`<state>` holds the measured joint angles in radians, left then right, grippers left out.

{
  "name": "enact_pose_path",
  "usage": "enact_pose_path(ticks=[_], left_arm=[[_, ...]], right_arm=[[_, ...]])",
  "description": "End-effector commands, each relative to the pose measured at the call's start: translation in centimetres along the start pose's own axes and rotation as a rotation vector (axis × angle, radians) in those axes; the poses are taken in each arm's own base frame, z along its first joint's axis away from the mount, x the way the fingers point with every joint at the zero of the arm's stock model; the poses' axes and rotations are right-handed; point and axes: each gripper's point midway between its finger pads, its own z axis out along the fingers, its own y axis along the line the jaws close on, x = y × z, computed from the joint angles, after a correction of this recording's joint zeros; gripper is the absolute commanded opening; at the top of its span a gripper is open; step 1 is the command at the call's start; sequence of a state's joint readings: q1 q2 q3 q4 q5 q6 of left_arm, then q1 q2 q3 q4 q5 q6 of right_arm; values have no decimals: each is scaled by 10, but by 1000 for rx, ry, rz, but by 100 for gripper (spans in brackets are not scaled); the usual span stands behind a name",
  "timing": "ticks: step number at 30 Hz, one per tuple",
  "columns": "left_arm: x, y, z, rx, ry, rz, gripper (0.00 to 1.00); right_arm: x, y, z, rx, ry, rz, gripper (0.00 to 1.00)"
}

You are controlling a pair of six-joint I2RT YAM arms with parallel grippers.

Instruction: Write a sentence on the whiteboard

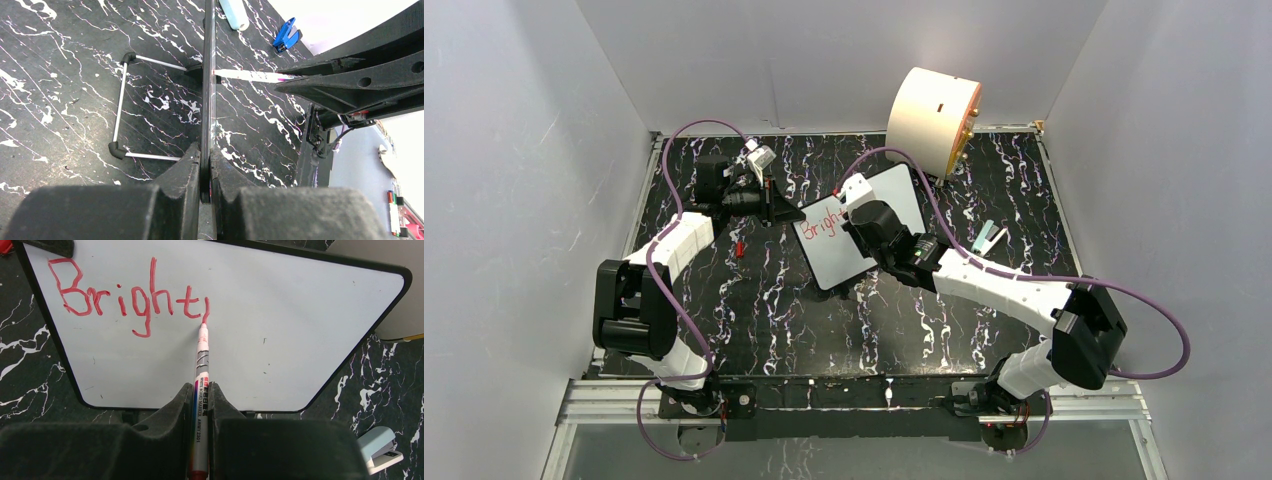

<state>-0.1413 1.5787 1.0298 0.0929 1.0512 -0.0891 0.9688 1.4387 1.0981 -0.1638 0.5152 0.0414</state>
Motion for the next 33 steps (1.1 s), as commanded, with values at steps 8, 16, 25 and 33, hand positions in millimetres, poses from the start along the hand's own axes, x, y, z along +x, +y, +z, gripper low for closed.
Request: enact_pose_path(ticks=[8, 16, 25, 33], left_arm=[[24, 4, 6, -19, 68, -55, 0], [24, 3, 6, -16, 70, -57, 0], [24, 3, 6, -15, 68, -53, 0], [24, 3, 7, -15, 69, -51, 0]], right_arm=[[-37, -10, -5, 35, -131, 42, 0], [-41, -12, -3, 49, -141, 36, 0], [-45, -15, -1, 66, -149, 42, 0], [-40, -20, -1, 85, -133, 38, 0]])
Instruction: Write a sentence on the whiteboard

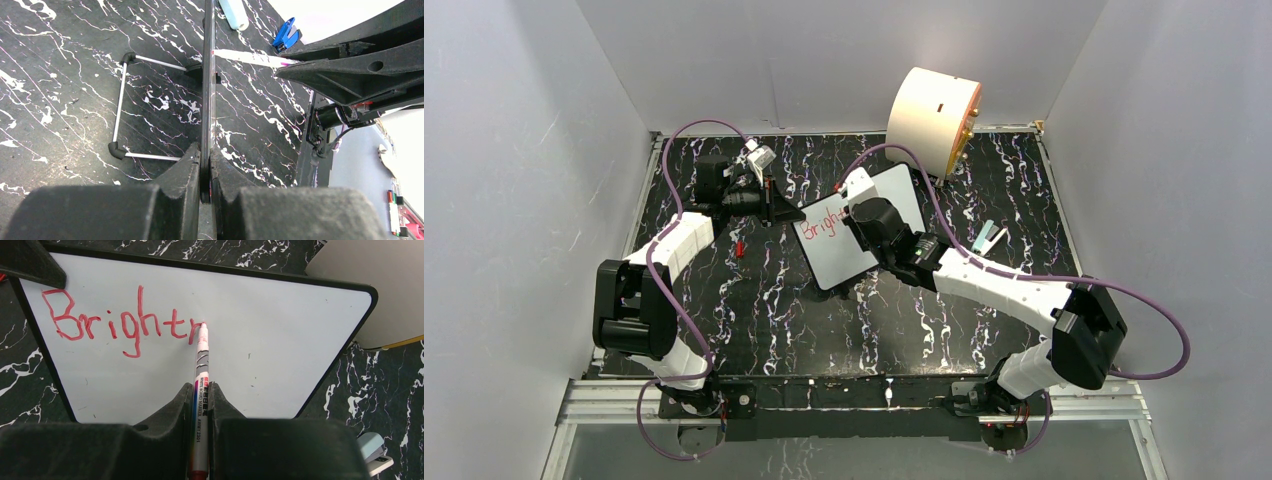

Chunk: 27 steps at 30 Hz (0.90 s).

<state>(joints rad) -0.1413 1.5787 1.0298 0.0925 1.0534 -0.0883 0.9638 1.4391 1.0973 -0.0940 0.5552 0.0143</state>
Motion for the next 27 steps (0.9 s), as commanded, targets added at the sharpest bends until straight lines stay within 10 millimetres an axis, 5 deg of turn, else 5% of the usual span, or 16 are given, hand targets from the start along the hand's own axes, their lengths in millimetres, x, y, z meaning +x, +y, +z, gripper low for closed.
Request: enact_pose_path(ticks=[1, 12, 27], left_arm=[[24, 3, 7, -17, 69, -52, 0], [24, 4, 7, -20, 69, -54, 0], [24, 4, 7, -22, 70, -54, 0]], right_arm=[[-23, -12, -2, 43, -69, 31, 0], [-1, -6, -6, 4, 0, 37, 0], [1, -8, -11, 3, 1, 47, 0]])
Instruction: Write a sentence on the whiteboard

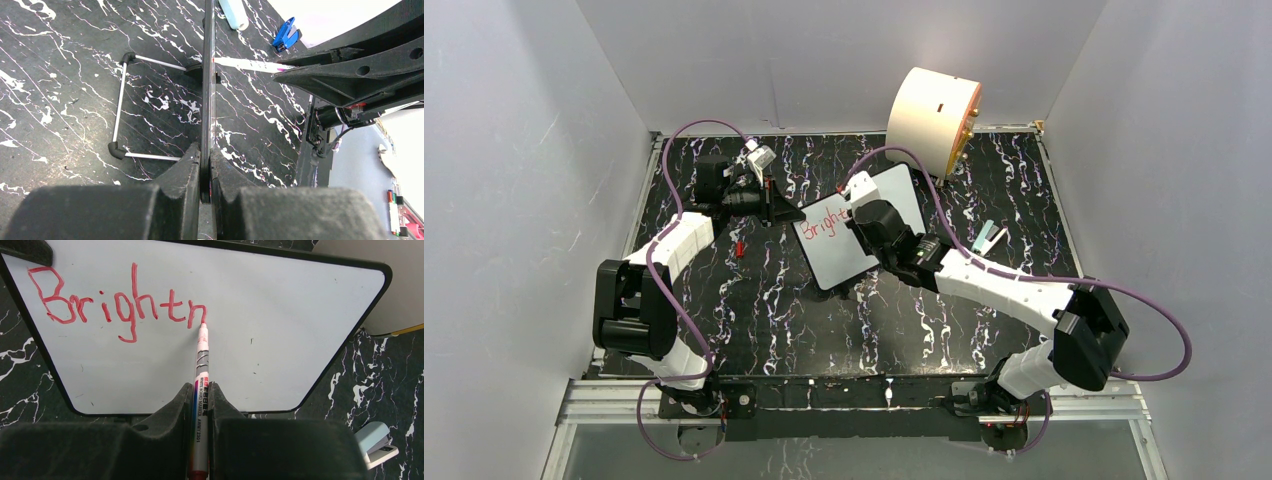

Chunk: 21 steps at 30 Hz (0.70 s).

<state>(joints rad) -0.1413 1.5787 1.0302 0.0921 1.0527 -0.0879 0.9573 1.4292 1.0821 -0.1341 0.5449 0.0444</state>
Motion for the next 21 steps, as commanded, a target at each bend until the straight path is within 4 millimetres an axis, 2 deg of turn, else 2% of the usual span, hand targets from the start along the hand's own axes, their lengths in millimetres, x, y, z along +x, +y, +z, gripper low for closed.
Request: enact_pose_path(ticks=[1, 6, 10, 21], left_arm=[[25, 4, 7, -21, 71, -54, 0], [24, 4, 7, -24, 69, -51, 0], [24, 4, 7, -24, 70, -52, 0], [23, 4, 6, -23, 68, -48, 0]], right_arm=[[-13, -7, -10, 5, -45, 35, 0], [-15, -8, -12, 6, -55, 40, 0], [-26, -9, -17, -5, -97, 54, 0], [-32, -11, -10, -4, -112, 65, 0]])
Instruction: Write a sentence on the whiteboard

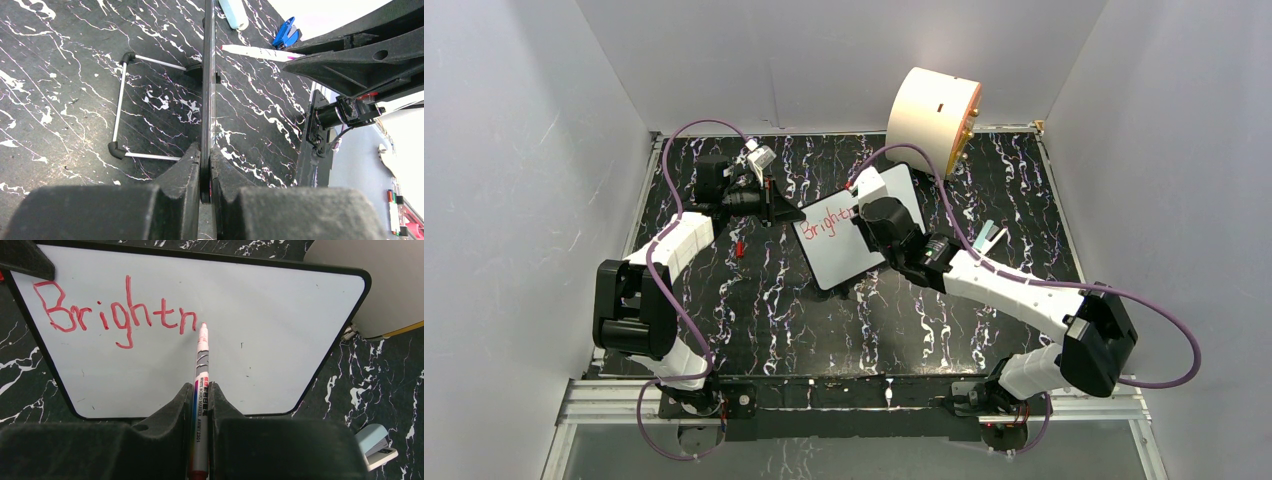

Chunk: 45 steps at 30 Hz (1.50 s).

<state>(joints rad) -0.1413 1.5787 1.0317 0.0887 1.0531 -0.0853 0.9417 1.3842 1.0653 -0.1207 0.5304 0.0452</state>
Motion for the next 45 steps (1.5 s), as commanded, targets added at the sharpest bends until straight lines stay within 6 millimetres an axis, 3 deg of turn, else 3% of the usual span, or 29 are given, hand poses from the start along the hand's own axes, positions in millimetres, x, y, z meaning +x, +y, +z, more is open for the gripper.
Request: enact_pose_path(ticks=[1, 27, 45], left_arm=[[23, 4, 7, -23, 67, -49, 0], [24, 4, 7, -20, 69, -50, 0], [24, 4, 7, -21, 69, -47, 0]], right_arm=[[-25, -3, -1, -1, -80, 38, 0], [-19, 0, 12, -23, -59, 35, 0], [-19, -19, 9, 60, -62, 34, 0]])
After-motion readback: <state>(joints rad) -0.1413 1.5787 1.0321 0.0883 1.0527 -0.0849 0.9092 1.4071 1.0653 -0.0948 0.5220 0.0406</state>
